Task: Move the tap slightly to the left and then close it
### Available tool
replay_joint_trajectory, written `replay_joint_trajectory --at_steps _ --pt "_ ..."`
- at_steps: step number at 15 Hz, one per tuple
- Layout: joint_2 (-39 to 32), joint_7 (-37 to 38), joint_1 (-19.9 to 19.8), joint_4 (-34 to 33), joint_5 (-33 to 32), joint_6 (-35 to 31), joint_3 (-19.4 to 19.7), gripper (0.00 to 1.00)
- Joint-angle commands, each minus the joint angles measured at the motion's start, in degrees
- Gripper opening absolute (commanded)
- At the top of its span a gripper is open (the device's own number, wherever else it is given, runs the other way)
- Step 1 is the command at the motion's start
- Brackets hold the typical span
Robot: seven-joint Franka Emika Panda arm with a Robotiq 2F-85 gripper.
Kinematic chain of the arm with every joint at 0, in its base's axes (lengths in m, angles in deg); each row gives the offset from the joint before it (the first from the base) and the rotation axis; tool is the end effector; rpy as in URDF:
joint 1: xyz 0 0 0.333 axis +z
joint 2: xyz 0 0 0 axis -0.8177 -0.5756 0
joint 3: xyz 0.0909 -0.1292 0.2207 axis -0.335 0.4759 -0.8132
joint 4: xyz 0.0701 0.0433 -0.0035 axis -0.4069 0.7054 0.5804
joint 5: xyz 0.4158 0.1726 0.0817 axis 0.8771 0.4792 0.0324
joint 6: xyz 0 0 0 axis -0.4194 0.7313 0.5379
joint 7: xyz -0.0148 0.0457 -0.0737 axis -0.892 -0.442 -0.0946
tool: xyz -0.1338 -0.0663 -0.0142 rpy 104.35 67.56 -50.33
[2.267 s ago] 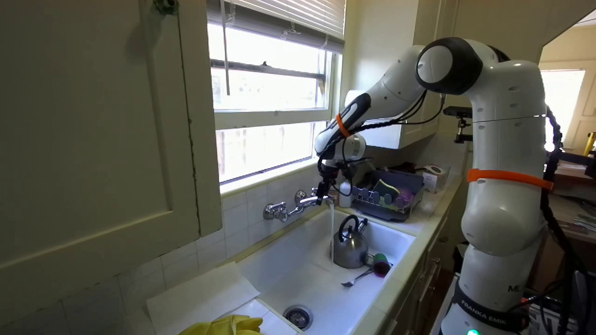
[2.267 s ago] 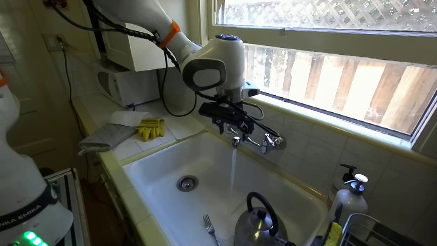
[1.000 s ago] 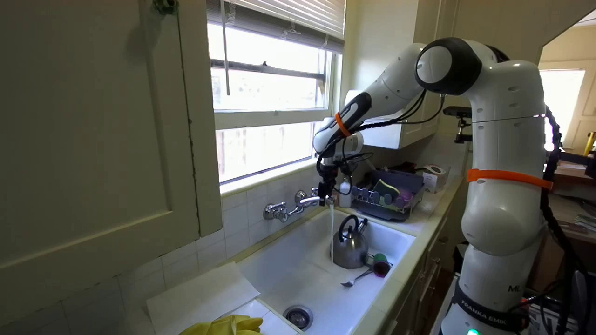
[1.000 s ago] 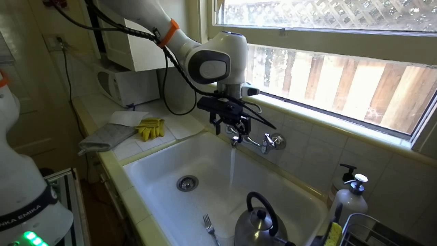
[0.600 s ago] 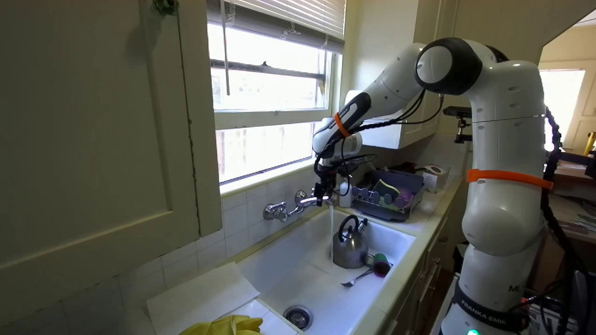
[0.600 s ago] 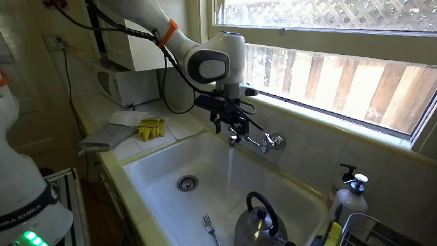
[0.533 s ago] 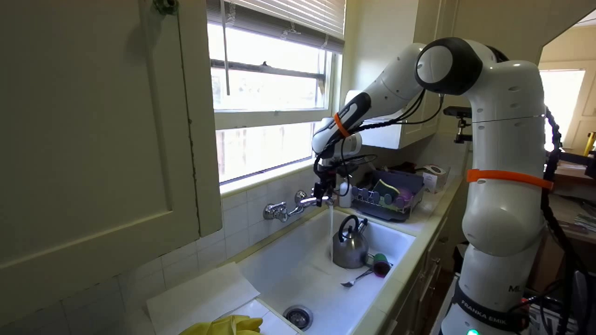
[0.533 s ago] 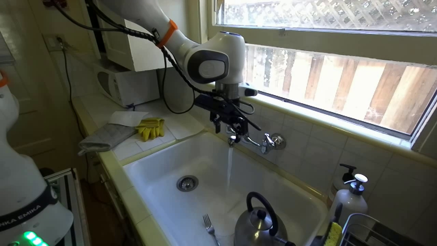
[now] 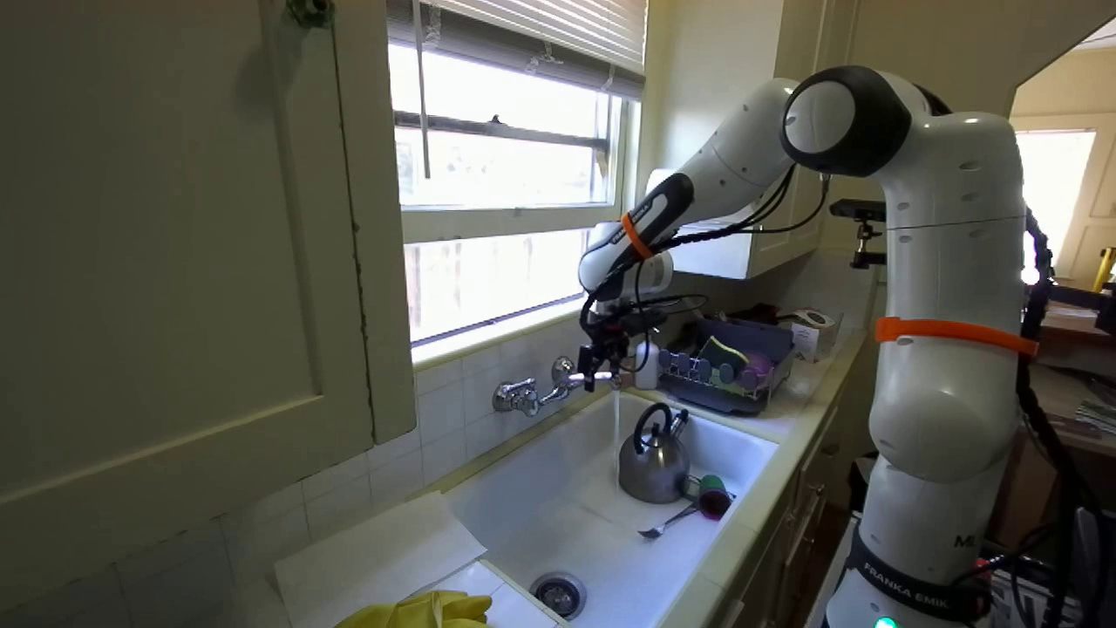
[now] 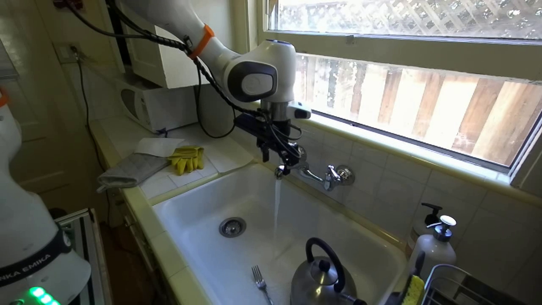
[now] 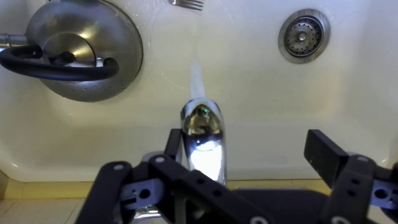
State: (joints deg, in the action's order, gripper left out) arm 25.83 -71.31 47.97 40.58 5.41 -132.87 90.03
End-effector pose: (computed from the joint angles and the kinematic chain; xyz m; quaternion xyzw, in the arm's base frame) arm 0.5859 -0.1149 0.1798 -0.9992 -0.0346 -0.0198 0.0039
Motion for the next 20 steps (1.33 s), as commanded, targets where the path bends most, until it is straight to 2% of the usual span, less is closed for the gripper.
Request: replay_joint_trajectory --at_steps 1,9,16,20 --pt "1.3 7.1 1.8 2.5 -0.7 0.8 -0.7 1.0" --pt "1.1 13.7 3.3 2.7 -1.3 -0.5 -0.9 1.0" --pt "3.9 10.7 2.7 4.2 -2.5 1.7 -0.6 1.0" --pt "8.3 10.3 2.4 6.5 -7.5 4.7 0.4 1.0"
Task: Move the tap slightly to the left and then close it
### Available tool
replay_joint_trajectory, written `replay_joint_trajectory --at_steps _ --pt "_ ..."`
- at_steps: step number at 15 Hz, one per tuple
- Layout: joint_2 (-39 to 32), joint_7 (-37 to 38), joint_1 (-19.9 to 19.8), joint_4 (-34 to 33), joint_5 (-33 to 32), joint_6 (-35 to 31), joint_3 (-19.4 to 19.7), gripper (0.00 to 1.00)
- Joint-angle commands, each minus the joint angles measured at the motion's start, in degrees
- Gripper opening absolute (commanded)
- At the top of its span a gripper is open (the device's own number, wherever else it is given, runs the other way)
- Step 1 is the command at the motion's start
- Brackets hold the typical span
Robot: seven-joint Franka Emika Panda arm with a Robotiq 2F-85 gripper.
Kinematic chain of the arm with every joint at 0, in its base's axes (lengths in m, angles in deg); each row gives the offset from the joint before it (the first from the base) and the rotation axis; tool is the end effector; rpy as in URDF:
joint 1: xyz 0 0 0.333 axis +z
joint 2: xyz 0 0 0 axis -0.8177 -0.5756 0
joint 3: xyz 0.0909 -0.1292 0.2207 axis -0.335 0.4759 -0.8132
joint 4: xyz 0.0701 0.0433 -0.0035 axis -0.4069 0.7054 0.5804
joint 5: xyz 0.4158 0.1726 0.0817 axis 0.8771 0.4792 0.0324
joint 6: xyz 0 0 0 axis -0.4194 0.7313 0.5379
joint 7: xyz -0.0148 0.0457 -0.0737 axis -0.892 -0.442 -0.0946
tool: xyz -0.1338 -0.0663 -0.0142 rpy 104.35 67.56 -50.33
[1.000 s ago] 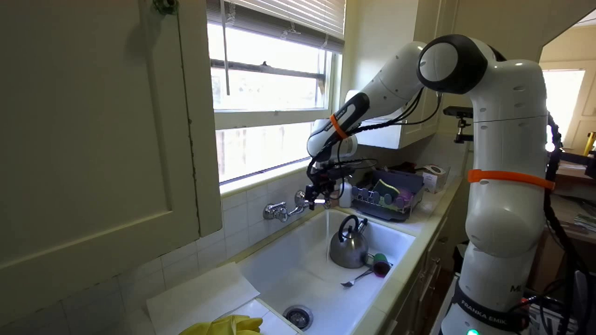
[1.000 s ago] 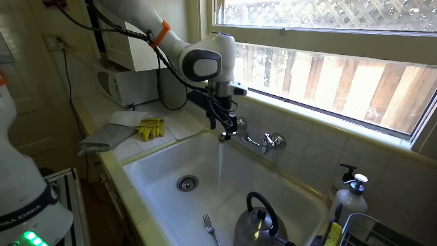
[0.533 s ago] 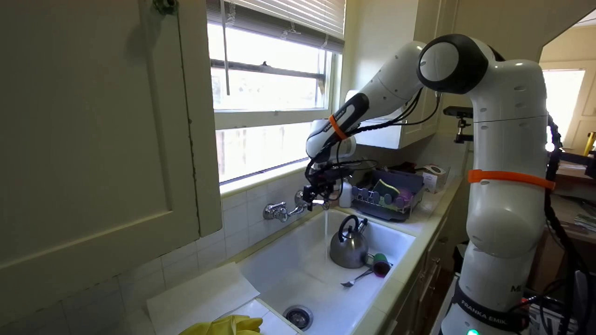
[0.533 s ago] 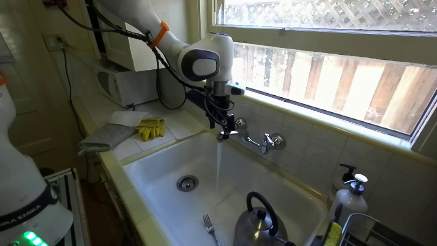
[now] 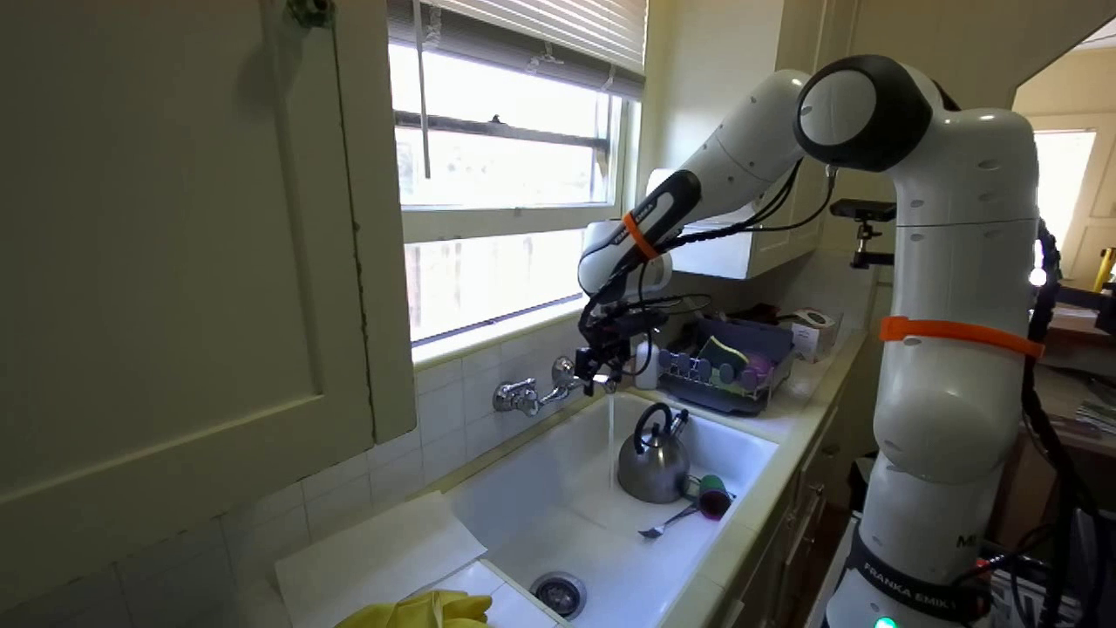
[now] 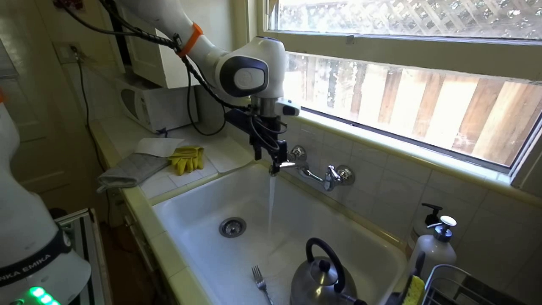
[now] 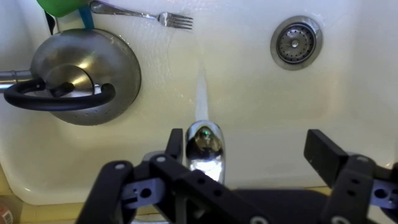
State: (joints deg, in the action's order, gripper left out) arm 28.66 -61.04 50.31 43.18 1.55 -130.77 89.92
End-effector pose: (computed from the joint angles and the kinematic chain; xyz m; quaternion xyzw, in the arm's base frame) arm 0.5736 -0.0897 0.1843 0.9999 -0.0099 0.0000 0.0132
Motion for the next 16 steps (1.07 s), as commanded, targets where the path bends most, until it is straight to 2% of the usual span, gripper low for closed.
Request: replay_joint_trajectory --at_steps 1,8,16 --pt "6.6 -2.2 -0.5 4.4 -4.3 1.8 0.7 1.0" --pt "6.3 2.8 -3.7 2.1 -4.9 -2.1 4.1 1.0" --pt "-1.7 9.9 -5.5 -3.4 -5.3 -10.0 6.5 1.0"
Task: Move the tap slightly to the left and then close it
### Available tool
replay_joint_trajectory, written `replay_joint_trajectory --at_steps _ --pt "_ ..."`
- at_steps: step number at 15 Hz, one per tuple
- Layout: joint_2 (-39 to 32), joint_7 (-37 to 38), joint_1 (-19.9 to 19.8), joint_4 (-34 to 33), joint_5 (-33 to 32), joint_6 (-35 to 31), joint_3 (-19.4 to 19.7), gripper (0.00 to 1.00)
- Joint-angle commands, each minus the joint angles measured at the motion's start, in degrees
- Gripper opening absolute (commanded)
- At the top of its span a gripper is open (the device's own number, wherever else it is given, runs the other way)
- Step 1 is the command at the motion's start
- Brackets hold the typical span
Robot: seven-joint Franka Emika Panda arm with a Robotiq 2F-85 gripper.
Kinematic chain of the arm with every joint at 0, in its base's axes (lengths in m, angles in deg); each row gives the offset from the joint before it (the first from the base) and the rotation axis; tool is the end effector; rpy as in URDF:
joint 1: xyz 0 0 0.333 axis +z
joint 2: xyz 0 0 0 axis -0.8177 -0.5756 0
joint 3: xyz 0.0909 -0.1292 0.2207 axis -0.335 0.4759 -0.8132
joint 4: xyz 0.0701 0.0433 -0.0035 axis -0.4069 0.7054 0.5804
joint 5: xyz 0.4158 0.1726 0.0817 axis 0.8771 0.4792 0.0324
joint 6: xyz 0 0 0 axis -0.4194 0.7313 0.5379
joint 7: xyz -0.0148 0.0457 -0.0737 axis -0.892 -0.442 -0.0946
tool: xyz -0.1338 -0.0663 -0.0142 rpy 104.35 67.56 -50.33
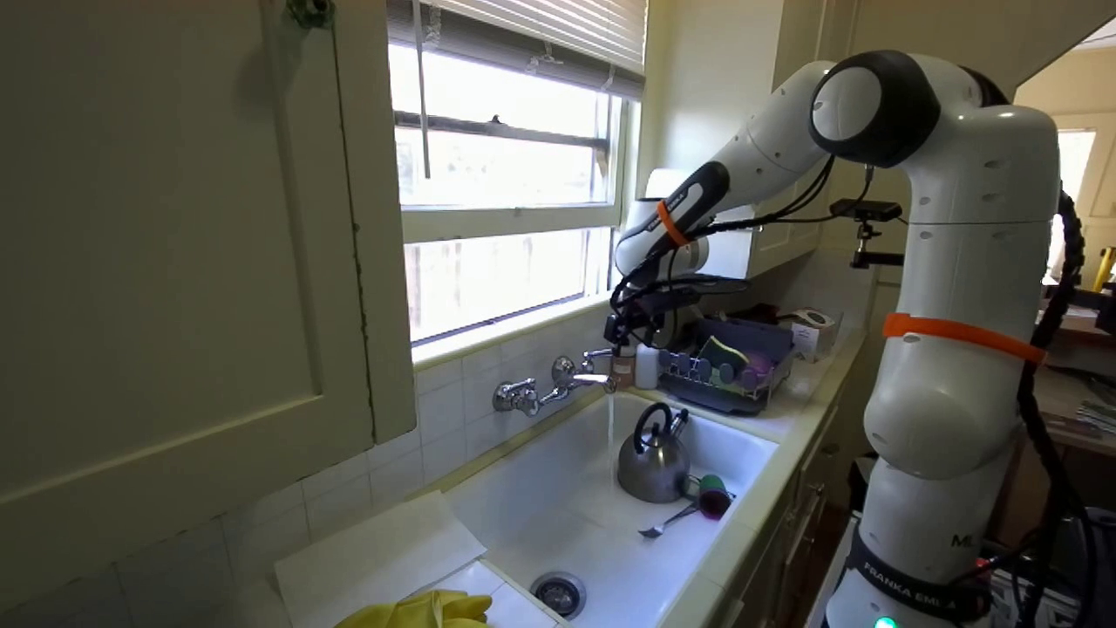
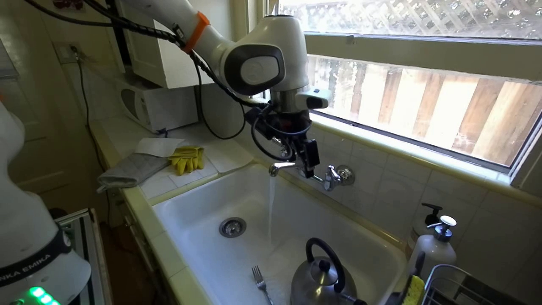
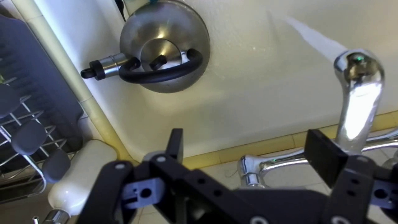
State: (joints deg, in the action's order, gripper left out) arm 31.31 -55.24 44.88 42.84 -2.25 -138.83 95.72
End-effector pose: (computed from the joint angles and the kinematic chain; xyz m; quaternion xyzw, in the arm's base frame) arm 0.5712 -0.2099 0.2296 0.9857 -0.1318 0.0899 0.0541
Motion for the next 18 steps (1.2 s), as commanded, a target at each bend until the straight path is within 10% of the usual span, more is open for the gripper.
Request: replay_joint_trajectory --at_steps 1,13,18 --pt "-5.8 5.6 0.0 -4.2 -2.0 -1.9 1.0 1.0" --pt "-19.4 33.3 3.5 -17.3 -1.5 0.8 6.6 1.0" --pt "-21.9 31.7 2.9 -20.2 -0.7 0.2 6.1 1.0"
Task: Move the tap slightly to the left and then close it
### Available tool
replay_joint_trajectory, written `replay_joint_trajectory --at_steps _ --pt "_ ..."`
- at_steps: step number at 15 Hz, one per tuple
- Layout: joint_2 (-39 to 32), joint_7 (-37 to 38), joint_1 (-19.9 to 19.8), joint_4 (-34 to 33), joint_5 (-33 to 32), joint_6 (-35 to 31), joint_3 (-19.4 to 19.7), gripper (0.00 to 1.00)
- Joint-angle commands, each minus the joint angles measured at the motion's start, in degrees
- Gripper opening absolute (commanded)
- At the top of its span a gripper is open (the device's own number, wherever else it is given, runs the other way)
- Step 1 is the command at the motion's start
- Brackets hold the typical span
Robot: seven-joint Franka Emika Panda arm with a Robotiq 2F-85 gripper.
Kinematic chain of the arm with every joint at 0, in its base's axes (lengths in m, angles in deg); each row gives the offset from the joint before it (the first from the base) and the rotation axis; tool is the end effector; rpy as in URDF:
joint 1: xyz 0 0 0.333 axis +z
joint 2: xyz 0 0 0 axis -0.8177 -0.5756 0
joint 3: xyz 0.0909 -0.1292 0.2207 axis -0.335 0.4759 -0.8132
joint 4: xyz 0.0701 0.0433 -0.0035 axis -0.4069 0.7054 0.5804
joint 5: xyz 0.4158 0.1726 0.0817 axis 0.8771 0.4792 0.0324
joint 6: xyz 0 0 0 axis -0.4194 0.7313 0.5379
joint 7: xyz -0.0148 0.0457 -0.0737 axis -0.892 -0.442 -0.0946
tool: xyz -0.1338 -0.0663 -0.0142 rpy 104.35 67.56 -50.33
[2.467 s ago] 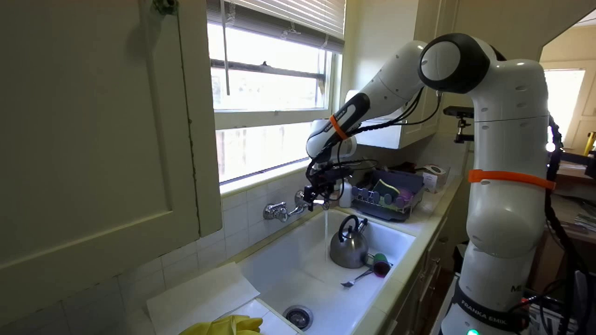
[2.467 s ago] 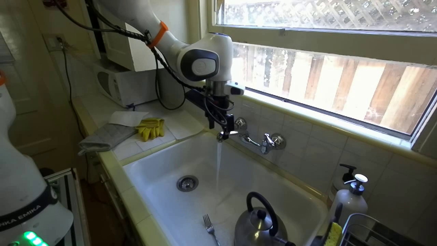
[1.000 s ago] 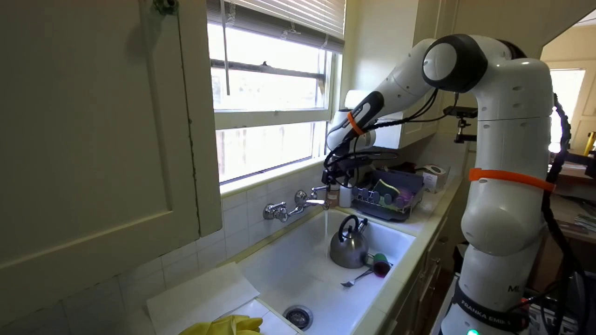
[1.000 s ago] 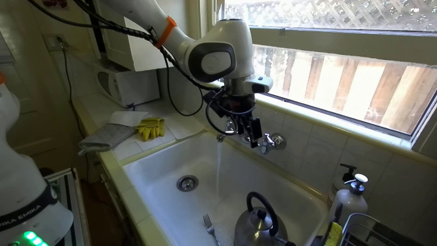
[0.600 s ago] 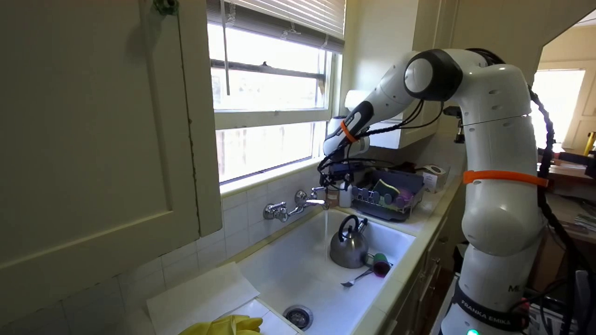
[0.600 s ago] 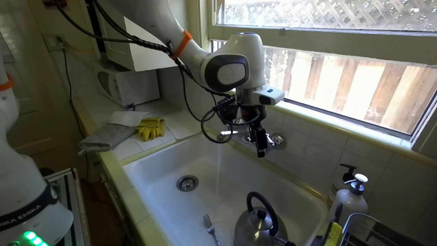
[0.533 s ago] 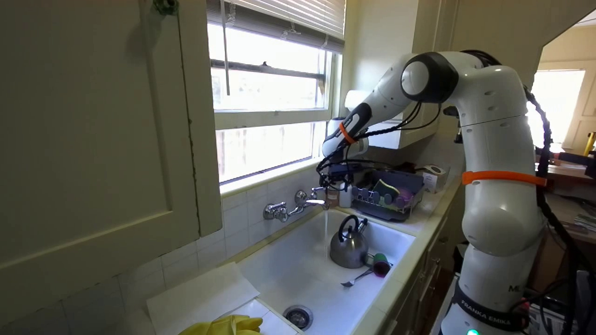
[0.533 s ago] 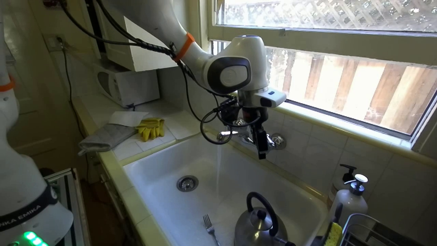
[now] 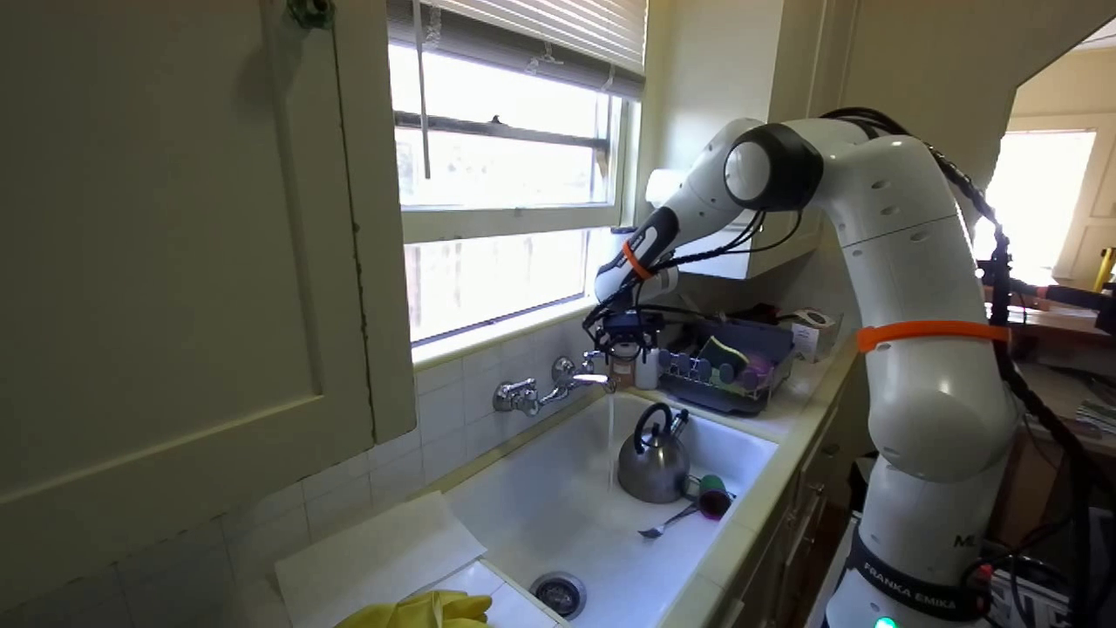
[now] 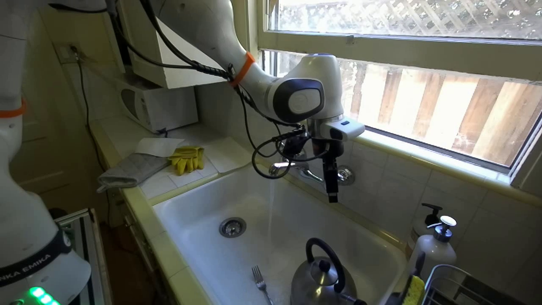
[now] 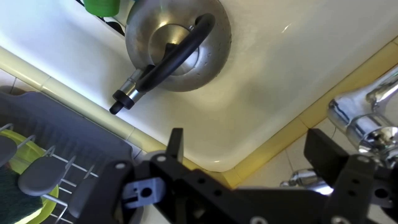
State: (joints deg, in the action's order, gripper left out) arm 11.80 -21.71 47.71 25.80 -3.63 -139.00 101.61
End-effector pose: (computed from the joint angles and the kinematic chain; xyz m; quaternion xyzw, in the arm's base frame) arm 0.6219 -0.2692 0.1691 0.9029 -0.4115 0.0909 0.0845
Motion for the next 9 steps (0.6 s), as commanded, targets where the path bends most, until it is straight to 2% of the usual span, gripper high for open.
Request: replay_joint_trajectory --at_steps 1,9 --pt "-2.5 -4.2 -0.4 -3.5 0.7 -0.3 -0.2 1.0" --pt "-3.6 -24.9 -4.2 -5.2 2.0 -4.2 -3.6 1.0"
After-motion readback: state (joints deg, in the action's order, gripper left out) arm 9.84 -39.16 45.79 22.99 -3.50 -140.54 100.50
